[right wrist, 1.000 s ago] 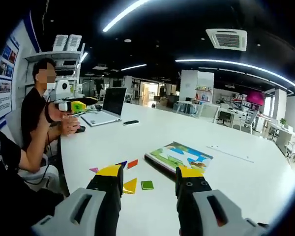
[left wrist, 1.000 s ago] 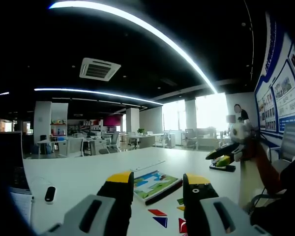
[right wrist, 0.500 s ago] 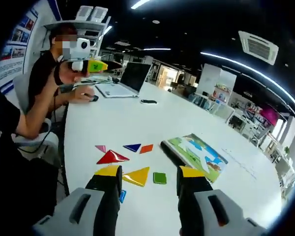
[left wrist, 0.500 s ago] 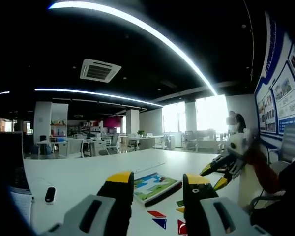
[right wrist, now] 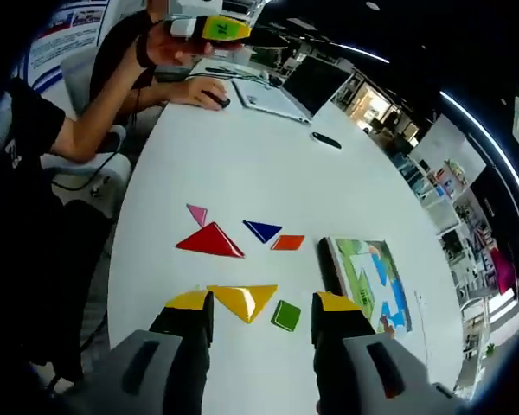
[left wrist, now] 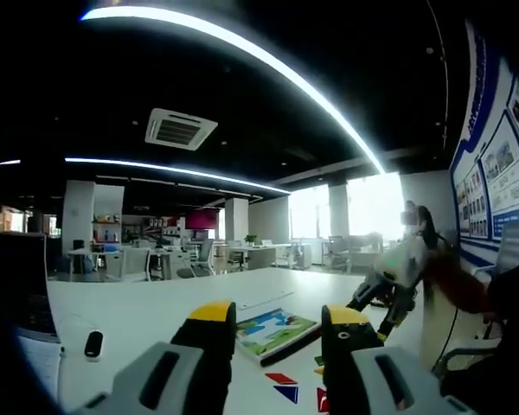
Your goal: Pick up the tangram pieces one by one and place each piece onto its matching region on the pattern sheet, fitting the shapes together until the outline on the sheet is completely filled by the tangram pieces
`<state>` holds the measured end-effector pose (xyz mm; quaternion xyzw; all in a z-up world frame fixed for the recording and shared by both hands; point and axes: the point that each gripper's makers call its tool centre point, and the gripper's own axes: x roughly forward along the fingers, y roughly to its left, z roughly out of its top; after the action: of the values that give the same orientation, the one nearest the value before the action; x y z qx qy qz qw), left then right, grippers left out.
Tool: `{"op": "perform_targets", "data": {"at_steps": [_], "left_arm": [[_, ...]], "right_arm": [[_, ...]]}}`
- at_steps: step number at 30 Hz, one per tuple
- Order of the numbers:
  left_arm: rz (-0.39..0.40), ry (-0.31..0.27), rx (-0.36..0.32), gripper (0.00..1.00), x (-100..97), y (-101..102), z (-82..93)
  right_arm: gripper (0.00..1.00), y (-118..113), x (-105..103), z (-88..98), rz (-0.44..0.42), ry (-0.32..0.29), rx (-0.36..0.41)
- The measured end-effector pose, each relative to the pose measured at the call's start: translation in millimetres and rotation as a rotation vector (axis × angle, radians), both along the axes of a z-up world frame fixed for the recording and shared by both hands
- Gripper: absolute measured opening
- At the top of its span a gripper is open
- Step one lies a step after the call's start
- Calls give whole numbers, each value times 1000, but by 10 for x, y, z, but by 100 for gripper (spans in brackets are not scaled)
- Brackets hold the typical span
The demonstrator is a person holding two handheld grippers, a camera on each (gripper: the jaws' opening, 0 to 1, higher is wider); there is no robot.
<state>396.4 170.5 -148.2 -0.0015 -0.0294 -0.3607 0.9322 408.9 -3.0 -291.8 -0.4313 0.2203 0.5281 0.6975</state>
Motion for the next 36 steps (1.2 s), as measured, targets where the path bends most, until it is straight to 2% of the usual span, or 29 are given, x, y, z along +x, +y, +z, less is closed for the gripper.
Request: {"op": "perform_targets", "data": {"at_steps": [8,11,13,14,17,20,25,30,34,36], "left_arm": [[5,-6,-16,41,6,47,37],[7,-5,-13,40,4,60,32],[8,-7,-15,38,-2,76,39],[9,-8,-16,37,-3,82,44],[1,-15,-25,34,-27,82,69],[-8,-16,-27,33,-36,67,70],[-7,-13,-25,33,-31,68,59],[-4,-19,-31,33,-44,83,79],[-5,-20,-31,33,-47,70,76],[-9,-21,-30,33,-55,56,76]], "right_arm": [[49,237,-60,-109,173,14,-134],[49,311,-65,-184,289,-27,-196],[49,341,-74,-242,339,-33,-230],[49,349,-75,-250,349,-36,-235],[51,415,-142,-300,473,-52,-270],[49,499,-200,-311,532,-34,-266],[41,553,-195,-385,629,-61,-359],[42,600,-314,-480,762,-64,-482],[42,655,-308,-526,844,-99,-590],[42,679,-369,-557,898,-96,-620]]}}
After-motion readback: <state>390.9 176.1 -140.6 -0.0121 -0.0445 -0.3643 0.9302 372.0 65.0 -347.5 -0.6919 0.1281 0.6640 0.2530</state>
